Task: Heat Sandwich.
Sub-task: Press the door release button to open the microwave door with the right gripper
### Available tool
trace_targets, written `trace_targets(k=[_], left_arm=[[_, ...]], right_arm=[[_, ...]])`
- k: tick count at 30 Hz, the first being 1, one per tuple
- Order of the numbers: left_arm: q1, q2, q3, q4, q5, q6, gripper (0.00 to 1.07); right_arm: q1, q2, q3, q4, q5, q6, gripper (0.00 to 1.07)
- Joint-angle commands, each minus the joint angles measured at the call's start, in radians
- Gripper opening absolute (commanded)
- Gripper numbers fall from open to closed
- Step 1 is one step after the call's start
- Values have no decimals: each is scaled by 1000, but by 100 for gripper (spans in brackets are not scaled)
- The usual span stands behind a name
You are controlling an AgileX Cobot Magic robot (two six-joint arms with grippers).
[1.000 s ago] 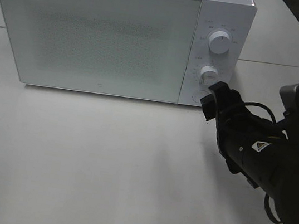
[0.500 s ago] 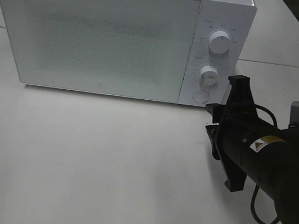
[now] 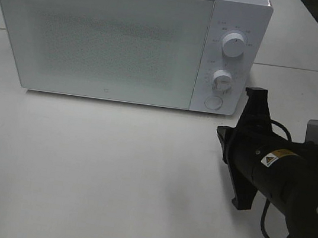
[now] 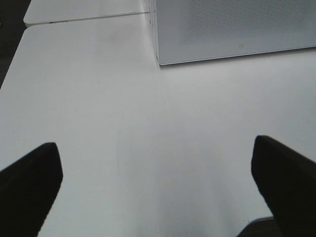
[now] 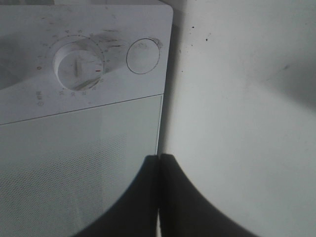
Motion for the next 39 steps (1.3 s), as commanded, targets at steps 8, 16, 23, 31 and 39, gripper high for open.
trace_targets(k=[8,16,23,31,39], left_arm=[[3,-29,0,-4,-6,-1,103],[3,-29,0,-4,-6,-1,103],[3,-29,0,-4,-6,-1,103],[3,-29,0,-4,-6,-1,103],[3,-29,0,-4,-6,-1,103]], right_arm=[[-61,80,-71,-131,-25,72,1],[-138,170,-160,-198,-18,115,0],[-202,243,-246,-244,17,126,0],[-243,304,-311,-278,46,131,0],[-294,361,-372,-317,66,133,0]])
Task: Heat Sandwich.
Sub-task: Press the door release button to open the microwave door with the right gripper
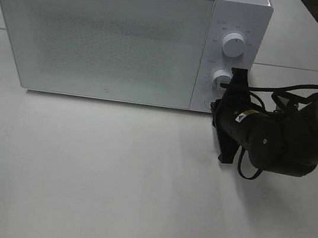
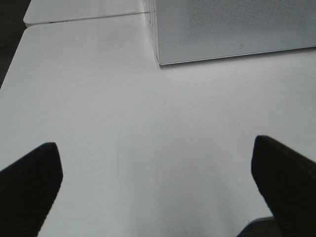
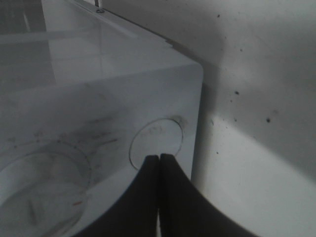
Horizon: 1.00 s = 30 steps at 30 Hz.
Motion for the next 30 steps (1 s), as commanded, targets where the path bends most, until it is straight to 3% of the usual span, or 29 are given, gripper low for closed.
trace_targets(k=[1,11,30], left_arm=[[3,-29,0,-4,-6,-1,103],[3,-26,0,-4,-6,-1,103],[3,-24,0,-4,-6,-1,103]], right_arm=[[-11,10,-22,-24,9,5,0],[-18,75,-90,-10,6,5,0],[-18,36,-94,18,-82,-26,0]])
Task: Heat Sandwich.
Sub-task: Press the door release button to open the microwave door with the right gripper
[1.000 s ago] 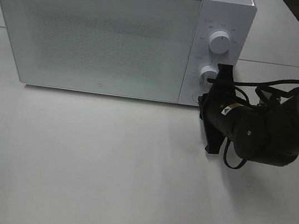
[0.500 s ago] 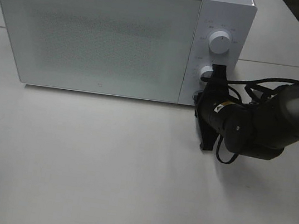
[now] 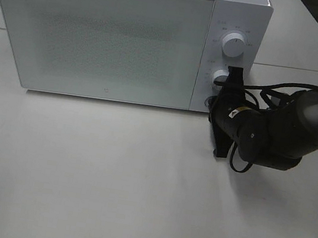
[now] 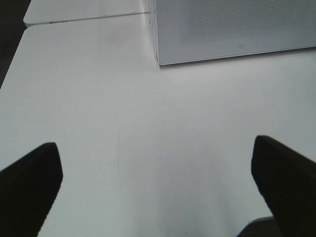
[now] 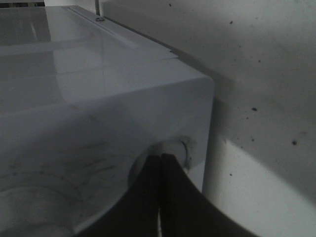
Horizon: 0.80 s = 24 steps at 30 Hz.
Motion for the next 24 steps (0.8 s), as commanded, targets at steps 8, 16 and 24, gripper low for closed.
trace_targets(k=[8,16,24], left_arm=[[3,-24,0,-4,-6,-1,103],[3,-24,0,-4,-6,-1,103],[3,-24,0,-4,-6,-1,103]], right_arm=[[-4,-38,-14,2,-71,-23,0],[-4,-9,-31,12,-160,-24,0],[-4,56,-104,26,-278,-22,0]])
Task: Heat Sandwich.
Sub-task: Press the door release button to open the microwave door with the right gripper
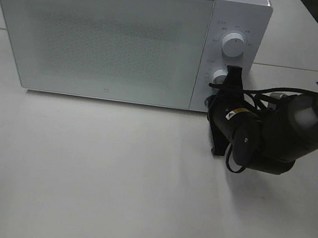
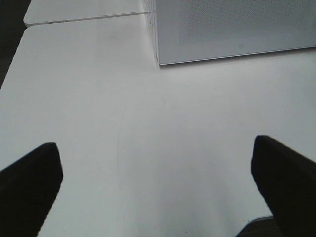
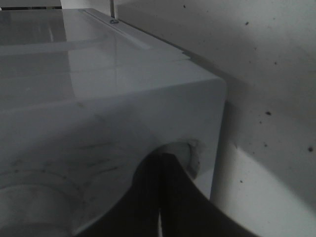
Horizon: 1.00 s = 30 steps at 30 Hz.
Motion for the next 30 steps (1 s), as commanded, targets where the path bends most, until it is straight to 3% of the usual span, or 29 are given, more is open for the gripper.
trace_targets(k=[1,7,30], left_arm=[[3,-24,0,-4,-6,-1,103],[3,-24,0,-4,-6,-1,103],[3,-24,0,-4,-6,-1,103]], right_arm=[[-19,19,-99,4,-183,-13,0],[-25,39,-150,6,-166,-34,0],[-31,32,-150,3,-100,-35,1]])
